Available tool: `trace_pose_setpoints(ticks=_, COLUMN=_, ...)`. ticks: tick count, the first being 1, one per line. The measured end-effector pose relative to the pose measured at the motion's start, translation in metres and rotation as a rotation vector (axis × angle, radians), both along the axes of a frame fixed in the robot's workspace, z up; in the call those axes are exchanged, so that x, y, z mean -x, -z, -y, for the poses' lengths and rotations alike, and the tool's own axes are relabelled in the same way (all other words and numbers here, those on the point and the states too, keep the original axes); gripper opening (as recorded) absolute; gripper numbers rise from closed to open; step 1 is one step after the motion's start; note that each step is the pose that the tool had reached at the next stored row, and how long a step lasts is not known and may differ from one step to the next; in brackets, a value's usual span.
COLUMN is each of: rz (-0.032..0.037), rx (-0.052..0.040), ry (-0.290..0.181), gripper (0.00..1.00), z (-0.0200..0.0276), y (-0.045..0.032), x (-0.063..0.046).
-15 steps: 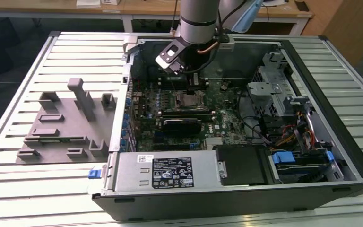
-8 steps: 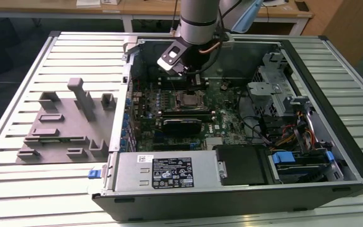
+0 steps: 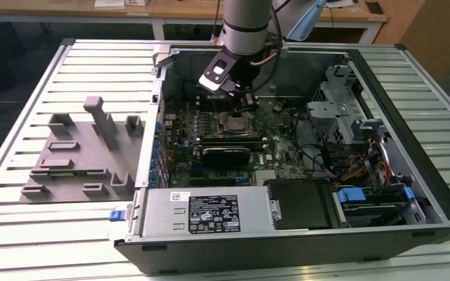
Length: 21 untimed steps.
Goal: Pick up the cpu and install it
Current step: 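Close the cpu cover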
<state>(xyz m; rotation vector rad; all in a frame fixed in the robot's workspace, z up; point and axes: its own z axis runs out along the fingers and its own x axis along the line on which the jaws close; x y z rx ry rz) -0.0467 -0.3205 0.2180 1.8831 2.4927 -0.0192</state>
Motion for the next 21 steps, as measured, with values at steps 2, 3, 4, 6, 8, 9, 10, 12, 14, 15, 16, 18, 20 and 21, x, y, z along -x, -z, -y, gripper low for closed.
trace_pose_setpoints(ticks=2, rz=0.0, rx=0.0001, ry=-0.036, gripper=0.11, z=0.0, y=0.0, x=0.0)
trace_pose_setpoints(ticks=3, rz=0.0, rx=0.0002, ry=-0.054, gripper=0.11, z=0.0, y=0.0, x=0.0)
trace_pose_setpoints(ticks=4, rz=0.0, rx=0.0002, ry=-0.073, gripper=0.11, z=0.0, y=0.0, x=0.0)
trace_pose_setpoints(ticks=6, rz=0.0, rx=0.0002, ry=-0.109, gripper=0.11, z=0.0, y=0.0, x=0.0)
trace_pose_setpoints(ticks=8, rz=0.0, rx=0.0003, ry=-0.145, gripper=0.11, z=0.0, y=0.0, x=0.0)
trace_pose_setpoints(ticks=9, rz=0.0, rx=0.0004, ry=-0.163, gripper=0.11, z=0.0, y=0.0, x=0.0)
trace_pose_setpoints(ticks=10, rz=0.0, rx=0.0004, ry=-0.181, gripper=0.11, z=0.0, y=0.0, x=0.0)
trace_pose_setpoints(ticks=12, rz=0.0, rx=0.0005, ry=-0.218, gripper=0.11, z=0.0, y=0.0, x=0.0)
trace_pose_setpoints(ticks=14, rz=-0.0001, rx=0.0006, ry=-0.254, gripper=0.11, z=0.0, y=0.0, x=0.0)
trace_pose_setpoints(ticks=15, rz=0.0, rx=0.0007, ry=-0.272, gripper=0.11, z=0.0, y=0.0, x=0.0)
trace_pose_setpoints(ticks=16, rz=0.0, rx=0.0007, ry=-0.29, gripper=0.11, z=0.0, y=0.0001, x=0.0)
trace_pose_setpoints(ticks=18, rz=0.0, rx=0.0008, ry=-0.328, gripper=0.11, z=0.0, y=0.0001, x=0.0)
trace_pose_setpoints(ticks=20, rz=0.0, rx=0.001, ry=-0.364, gripper=0.11, z=0.0, y=0.0001, x=0.0)
trace_pose_setpoints(ticks=21, rz=0.0, rx=0.0011, ry=-0.382, gripper=0.11, z=0.0, y=0.0001, x=0.0)
